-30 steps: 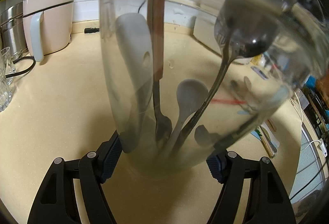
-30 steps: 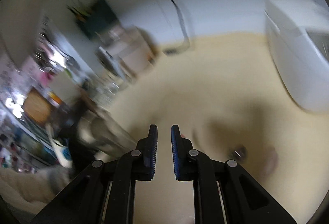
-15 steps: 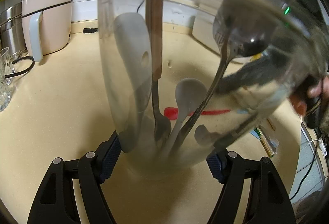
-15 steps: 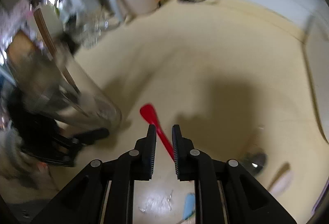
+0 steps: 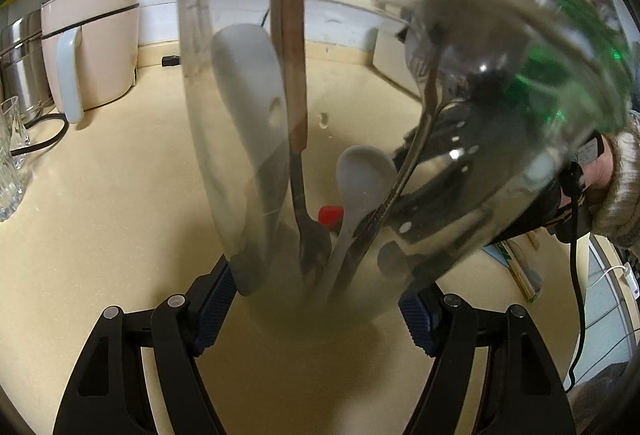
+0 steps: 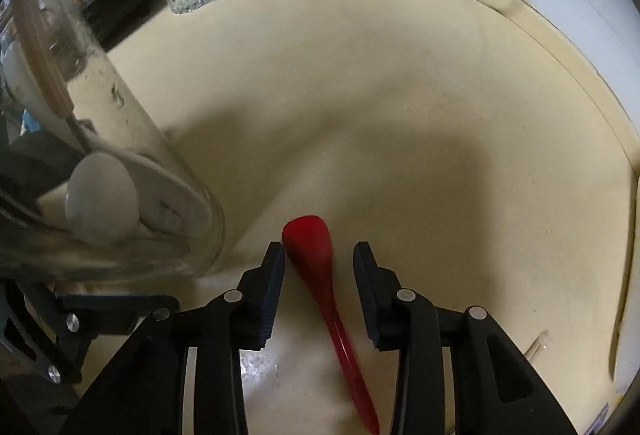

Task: Organize utensils

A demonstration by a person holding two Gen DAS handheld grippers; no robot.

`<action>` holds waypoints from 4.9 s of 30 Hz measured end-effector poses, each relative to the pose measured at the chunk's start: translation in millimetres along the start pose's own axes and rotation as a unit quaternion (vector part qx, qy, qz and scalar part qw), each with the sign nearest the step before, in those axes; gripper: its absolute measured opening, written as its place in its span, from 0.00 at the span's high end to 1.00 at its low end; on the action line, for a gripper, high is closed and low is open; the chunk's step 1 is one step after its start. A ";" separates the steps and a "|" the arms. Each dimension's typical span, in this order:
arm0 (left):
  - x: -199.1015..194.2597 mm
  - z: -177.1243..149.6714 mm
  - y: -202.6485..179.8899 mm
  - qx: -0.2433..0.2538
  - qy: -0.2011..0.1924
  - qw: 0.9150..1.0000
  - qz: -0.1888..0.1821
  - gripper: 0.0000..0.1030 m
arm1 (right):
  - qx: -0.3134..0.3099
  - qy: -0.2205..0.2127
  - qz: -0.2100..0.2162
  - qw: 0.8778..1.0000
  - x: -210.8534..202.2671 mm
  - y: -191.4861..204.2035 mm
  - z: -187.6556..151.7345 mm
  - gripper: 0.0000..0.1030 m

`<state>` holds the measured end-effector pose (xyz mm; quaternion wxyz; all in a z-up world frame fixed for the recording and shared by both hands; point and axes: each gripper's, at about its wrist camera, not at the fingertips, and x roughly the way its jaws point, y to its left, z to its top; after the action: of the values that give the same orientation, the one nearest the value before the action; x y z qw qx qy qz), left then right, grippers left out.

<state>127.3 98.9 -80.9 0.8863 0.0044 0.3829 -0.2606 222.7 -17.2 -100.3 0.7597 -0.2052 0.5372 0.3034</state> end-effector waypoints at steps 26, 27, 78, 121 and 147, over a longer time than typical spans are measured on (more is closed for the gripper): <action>0.2 -0.6 -2.8 0.002 0.000 1.000 0.001 0.25 | 0.231 -0.231 0.080 0.942 -144.9 -37.3 -70.7 0.90; 0.1 -0.6 -2.7 0.002 0.000 1.000 0.000 0.25 | 0.231 -0.240 0.077 0.940 -153.1 -37.5 -71.2 0.90; -4.6 -1.4 6.3 -0.005 0.002 1.000 -0.005 0.24 | 0.349 -0.134 0.035 0.927 -66.6 -47.9 -96.4 0.87; -9.1 -3.1 11.2 0.000 0.006 1.000 -0.004 0.24 | 0.138 -0.302 0.022 0.943 -159.4 74.1 9.5 0.86; -7.3 -6.2 11.8 0.002 0.007 1.000 -0.002 0.24 | 0.359 -0.242 -0.071 0.899 -197.3 -24.2 -147.4 0.76</action>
<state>124.4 113.7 -82.6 0.8832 0.0071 0.3882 -0.2630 90.2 -176.3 35.1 0.9080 0.1232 0.3933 0.0755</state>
